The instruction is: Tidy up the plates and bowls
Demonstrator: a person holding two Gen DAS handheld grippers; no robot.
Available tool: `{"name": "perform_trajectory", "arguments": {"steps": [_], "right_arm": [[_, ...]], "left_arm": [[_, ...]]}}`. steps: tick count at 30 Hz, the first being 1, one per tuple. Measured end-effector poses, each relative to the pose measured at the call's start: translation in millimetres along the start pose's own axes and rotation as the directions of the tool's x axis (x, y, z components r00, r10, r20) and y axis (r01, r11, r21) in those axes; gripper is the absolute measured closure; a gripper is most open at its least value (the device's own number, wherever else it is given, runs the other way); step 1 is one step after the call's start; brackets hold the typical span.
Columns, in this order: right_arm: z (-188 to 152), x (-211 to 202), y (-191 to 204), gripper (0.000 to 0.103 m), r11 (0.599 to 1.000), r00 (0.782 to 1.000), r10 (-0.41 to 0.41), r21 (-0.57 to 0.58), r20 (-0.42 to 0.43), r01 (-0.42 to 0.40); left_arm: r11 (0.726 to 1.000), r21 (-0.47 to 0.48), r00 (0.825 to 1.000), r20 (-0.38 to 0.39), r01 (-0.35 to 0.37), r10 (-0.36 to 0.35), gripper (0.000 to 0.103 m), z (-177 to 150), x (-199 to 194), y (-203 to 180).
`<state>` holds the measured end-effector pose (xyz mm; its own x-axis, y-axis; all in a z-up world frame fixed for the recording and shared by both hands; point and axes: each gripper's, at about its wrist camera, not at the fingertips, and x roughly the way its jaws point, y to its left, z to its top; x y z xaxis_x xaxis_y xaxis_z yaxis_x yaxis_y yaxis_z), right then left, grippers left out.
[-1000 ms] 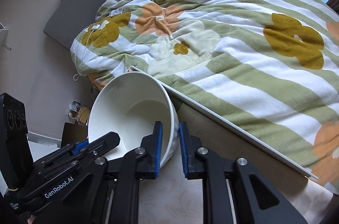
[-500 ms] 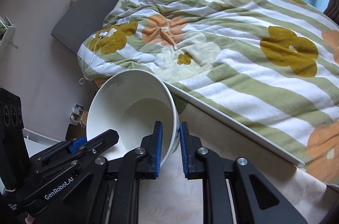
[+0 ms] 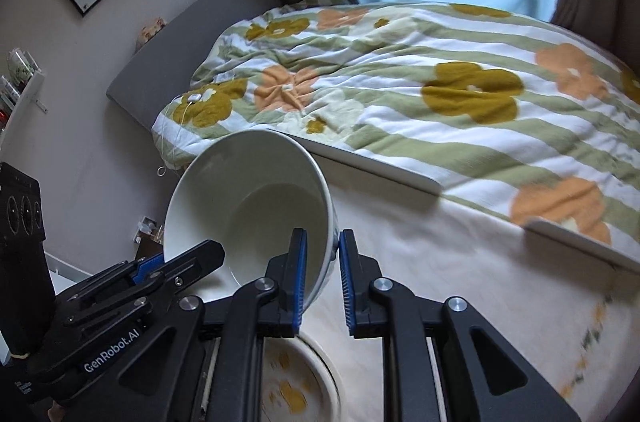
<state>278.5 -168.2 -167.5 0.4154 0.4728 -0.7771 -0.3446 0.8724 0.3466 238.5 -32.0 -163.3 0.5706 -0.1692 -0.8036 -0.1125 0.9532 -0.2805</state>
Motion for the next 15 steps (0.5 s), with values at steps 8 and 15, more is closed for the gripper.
{"name": "perform_trajectory", "arguments": {"steps": [8, 15], "right_arm": [[-71, -99, -59, 0.088, 0.993, 0.994, -0.089, 0.084, 0.061, 0.084], [-126, -147, -102, 0.088, 0.981, 0.989, -0.141, 0.141, 0.055, 0.132]], "left_arm": [[0.991, 0.088, 0.994, -0.043, 0.099, -0.096, 0.084, -73, -27, -98], [0.983, 0.105, 0.982, -0.130, 0.153, -0.139, 0.084, -128, -29, -154]]}}
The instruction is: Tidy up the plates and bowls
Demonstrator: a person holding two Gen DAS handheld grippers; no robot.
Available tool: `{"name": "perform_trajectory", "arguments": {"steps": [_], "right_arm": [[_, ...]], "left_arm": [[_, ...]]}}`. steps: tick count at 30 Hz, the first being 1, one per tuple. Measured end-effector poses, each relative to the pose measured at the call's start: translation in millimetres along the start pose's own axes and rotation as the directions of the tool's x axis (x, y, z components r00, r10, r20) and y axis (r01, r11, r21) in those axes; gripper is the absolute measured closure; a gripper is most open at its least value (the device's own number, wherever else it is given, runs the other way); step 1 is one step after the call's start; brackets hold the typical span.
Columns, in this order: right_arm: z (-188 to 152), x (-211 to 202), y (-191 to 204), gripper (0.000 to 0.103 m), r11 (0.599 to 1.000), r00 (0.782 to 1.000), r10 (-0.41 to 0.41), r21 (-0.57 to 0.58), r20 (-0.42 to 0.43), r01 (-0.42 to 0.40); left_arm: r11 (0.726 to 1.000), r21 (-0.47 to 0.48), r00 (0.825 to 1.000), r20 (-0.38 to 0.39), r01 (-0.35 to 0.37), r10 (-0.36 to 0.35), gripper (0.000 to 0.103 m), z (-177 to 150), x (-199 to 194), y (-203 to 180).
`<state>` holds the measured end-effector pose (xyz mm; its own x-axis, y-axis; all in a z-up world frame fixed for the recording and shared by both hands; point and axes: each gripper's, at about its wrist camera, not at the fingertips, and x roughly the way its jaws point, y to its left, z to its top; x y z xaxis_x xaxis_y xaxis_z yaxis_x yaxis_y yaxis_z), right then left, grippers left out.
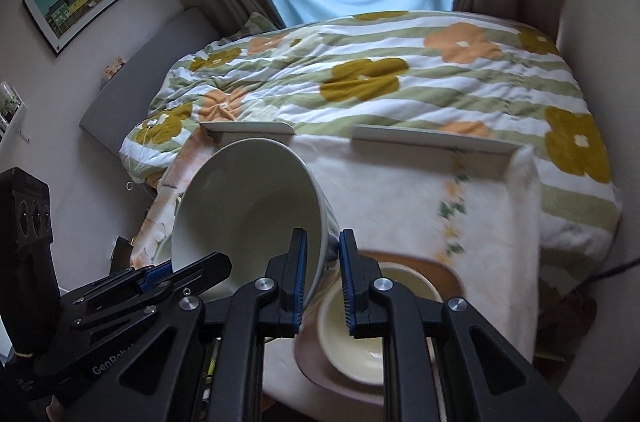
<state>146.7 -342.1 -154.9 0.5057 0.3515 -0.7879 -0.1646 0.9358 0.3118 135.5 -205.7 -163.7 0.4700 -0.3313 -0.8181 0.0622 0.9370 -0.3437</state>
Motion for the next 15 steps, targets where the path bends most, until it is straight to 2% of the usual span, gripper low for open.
{"name": "perform_trajectory", "arguments": {"steps": [3, 7, 15], "right_arm": [[-15, -5, -19, 0.088, 1.000, 1.000, -0.016, 0.022, -0.016, 0.016], [-32, -1, -40, 0.088, 0.998, 0.999, -0.029, 0.052, -0.045, 0.031], [-58, 28, -65, 0.088, 0.995, 0.994, -0.033, 0.085, -0.108, 0.043]], "left_arm": [[1.000, -0.003, 0.998, -0.056, 0.018, -0.019, 0.084, -12, 14, -11], [1.000, 0.013, 0.993, -0.115, 0.005, -0.003, 0.084, -23, 35, -20], [0.995, 0.079, 0.981, -0.176, -0.066, 0.079, 0.084, -28, 75, -24]]}}
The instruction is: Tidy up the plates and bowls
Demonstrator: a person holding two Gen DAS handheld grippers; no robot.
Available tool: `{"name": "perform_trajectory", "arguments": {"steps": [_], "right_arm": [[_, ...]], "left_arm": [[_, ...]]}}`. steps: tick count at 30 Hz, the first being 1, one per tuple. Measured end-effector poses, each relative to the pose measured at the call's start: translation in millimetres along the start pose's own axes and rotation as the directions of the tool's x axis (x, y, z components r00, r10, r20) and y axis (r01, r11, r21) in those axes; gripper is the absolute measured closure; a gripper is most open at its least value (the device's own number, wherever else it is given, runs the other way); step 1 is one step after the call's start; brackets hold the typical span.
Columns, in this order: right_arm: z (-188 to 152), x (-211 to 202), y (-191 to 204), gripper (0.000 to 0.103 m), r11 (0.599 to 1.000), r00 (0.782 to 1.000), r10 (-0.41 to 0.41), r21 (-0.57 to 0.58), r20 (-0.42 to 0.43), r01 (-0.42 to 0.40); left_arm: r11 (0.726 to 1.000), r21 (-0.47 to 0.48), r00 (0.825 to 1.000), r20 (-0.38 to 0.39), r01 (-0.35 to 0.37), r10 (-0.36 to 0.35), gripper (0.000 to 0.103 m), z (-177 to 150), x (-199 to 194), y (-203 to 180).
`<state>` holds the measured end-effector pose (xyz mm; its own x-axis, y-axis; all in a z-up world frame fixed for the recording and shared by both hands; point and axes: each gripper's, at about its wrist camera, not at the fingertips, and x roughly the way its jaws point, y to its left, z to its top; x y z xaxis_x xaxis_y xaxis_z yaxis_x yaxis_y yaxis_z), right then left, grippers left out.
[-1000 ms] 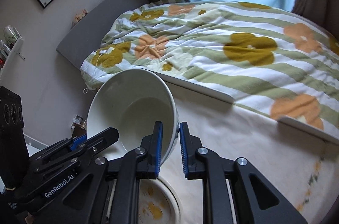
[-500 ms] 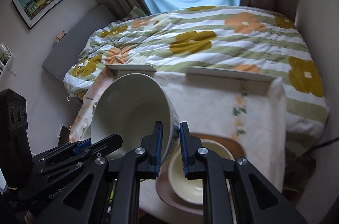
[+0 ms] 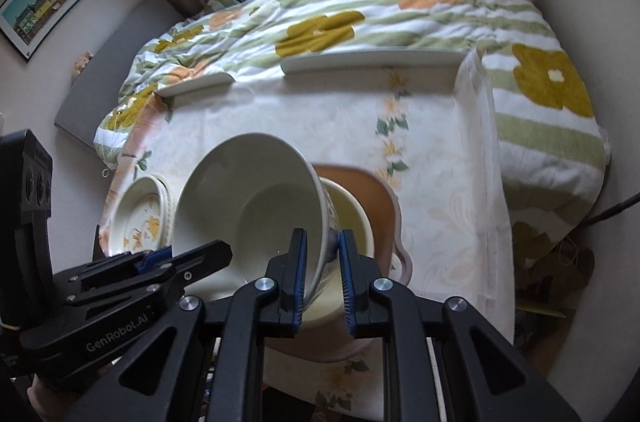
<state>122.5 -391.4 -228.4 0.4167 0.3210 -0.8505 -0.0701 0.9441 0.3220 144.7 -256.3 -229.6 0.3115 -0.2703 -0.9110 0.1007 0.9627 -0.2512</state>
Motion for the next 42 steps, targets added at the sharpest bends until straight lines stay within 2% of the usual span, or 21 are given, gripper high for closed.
{"name": "perform_trajectory", "arguments": {"steps": [10, 19, 33, 40, 41, 42], "right_arm": [[-10, 14, -7, 0.088, 0.999, 0.999, -0.033, -0.005, -0.020, 0.033], [-13, 13, -7, 0.088, 0.998, 0.999, -0.052, -0.033, -0.010, 0.051], [-14, 13, -7, 0.088, 0.998, 0.999, -0.053, -0.034, -0.010, 0.052], [-10, -9, -5, 0.088, 0.999, 0.998, -0.046, -0.026, 0.038, 0.047], [-9, -14, -5, 0.088, 0.999, 0.998, -0.045, -0.025, 0.048, 0.047], [-8, -20, -5, 0.088, 0.999, 0.997, -0.047, -0.022, 0.059, 0.049]], "left_arm": [[0.991, 0.093, 0.995, 0.008, -0.099, 0.099, 0.084, 0, 14, -14], [0.963, 0.172, 0.978, 0.057, -0.209, 0.202, 0.084, -3, 19, -26], [0.967, 0.157, 0.979, 0.060, -0.200, 0.193, 0.084, -4, 17, -23], [0.969, 0.136, 0.974, 0.123, -0.206, 0.190, 0.083, -3, -8, -20], [0.969, 0.129, 0.972, 0.138, -0.209, 0.191, 0.081, -2, -15, -18], [0.970, 0.121, 0.969, 0.157, -0.211, 0.191, 0.076, -2, -23, -16]]}}
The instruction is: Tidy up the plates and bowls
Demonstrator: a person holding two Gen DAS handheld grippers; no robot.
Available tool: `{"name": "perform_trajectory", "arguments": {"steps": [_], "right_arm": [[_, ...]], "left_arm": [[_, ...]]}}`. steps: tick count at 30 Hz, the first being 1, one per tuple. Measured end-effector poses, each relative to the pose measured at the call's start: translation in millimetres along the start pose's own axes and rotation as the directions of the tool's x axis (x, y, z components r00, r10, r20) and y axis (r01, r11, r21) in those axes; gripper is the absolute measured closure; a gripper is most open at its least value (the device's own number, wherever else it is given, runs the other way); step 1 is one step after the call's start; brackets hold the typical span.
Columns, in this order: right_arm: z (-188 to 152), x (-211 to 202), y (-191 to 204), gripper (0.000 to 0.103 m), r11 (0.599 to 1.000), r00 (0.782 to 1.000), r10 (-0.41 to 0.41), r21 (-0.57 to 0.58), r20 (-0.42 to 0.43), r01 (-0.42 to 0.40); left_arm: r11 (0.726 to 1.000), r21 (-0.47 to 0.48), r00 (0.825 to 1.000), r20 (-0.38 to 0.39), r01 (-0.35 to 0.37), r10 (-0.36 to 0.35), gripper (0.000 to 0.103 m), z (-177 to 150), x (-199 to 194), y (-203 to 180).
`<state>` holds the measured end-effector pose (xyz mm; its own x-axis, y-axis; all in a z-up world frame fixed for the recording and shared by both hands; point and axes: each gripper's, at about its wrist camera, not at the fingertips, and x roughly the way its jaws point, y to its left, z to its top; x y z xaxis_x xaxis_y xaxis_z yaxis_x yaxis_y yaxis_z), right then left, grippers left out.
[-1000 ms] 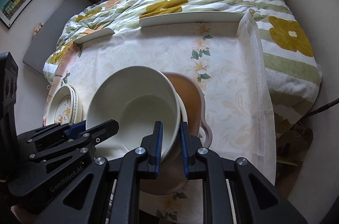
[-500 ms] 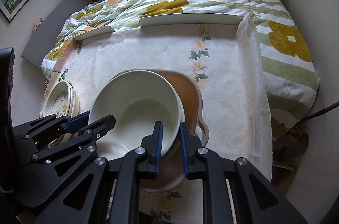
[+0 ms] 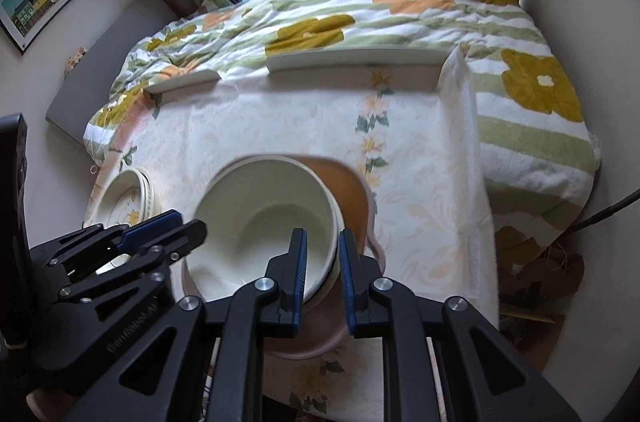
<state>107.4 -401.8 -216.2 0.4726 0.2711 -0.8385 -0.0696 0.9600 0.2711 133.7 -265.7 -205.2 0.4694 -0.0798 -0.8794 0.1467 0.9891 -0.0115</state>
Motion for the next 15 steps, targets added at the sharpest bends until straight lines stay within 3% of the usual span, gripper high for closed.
{"name": "perform_trajectory", "arguments": {"steps": [2, 3, 4, 6, 7, 9, 10, 11, 12, 15], "right_arm": [[1, -13, 0, 0.088, 1.000, 1.000, 0.003, 0.005, 0.024, -0.003], [2, -19, 0, 0.088, 1.000, 0.999, 0.005, 0.005, 0.034, -0.005], [2, -25, 0, 0.088, 1.000, 0.999, 0.006, 0.005, 0.043, -0.006], [0, -38, 1, 0.088, 1.000, 0.998, 0.013, 0.003, 0.063, -0.013], [-2, -45, 2, 0.083, 1.000, 0.997, 0.009, -0.001, 0.073, -0.009], [-6, -57, 4, 0.050, 1.000, 0.995, 0.002, -0.008, 0.098, -0.001], [-8, -63, 4, 0.019, 1.000, 0.994, 0.005, -0.009, 0.113, -0.004], [-9, -68, 4, 0.009, 1.000, 0.991, 0.010, -0.012, 0.130, -0.008], [-12, -75, 5, 0.004, 1.000, 0.989, 0.009, -0.021, 0.148, -0.006], [-19, -82, 5, 0.004, 0.998, 0.992, -0.028, -0.045, 0.122, 0.033]], "left_arm": [[1.000, -0.008, 0.999, 0.039, -0.007, 0.007, 0.047, 1, -15, 5], [1.000, -0.013, 0.997, 0.073, -0.015, 0.016, 0.023, 0, -25, 8], [1.000, -0.016, 0.994, 0.111, -0.022, 0.024, 0.011, -1, -37, 11], [1.000, -0.013, 0.987, 0.162, -0.015, 0.017, 0.009, -5, -54, 14], [1.000, -0.011, 0.985, 0.172, -0.015, 0.016, 0.009, -6, -60, 16], [1.000, -0.008, 0.982, 0.185, -0.020, 0.021, 0.009, -8, -72, 21], [1.000, -0.005, 0.981, 0.194, -0.021, 0.022, 0.009, -10, -78, 24], [1.000, -0.004, 0.980, 0.197, -0.023, 0.023, 0.009, -10, -82, 25], [1.000, 0.000, 0.979, 0.201, -0.026, 0.026, 0.009, -13, -87, 27], [1.000, 0.021, 0.983, 0.184, -0.022, 0.018, 0.008, -18, -95, 34]]}}
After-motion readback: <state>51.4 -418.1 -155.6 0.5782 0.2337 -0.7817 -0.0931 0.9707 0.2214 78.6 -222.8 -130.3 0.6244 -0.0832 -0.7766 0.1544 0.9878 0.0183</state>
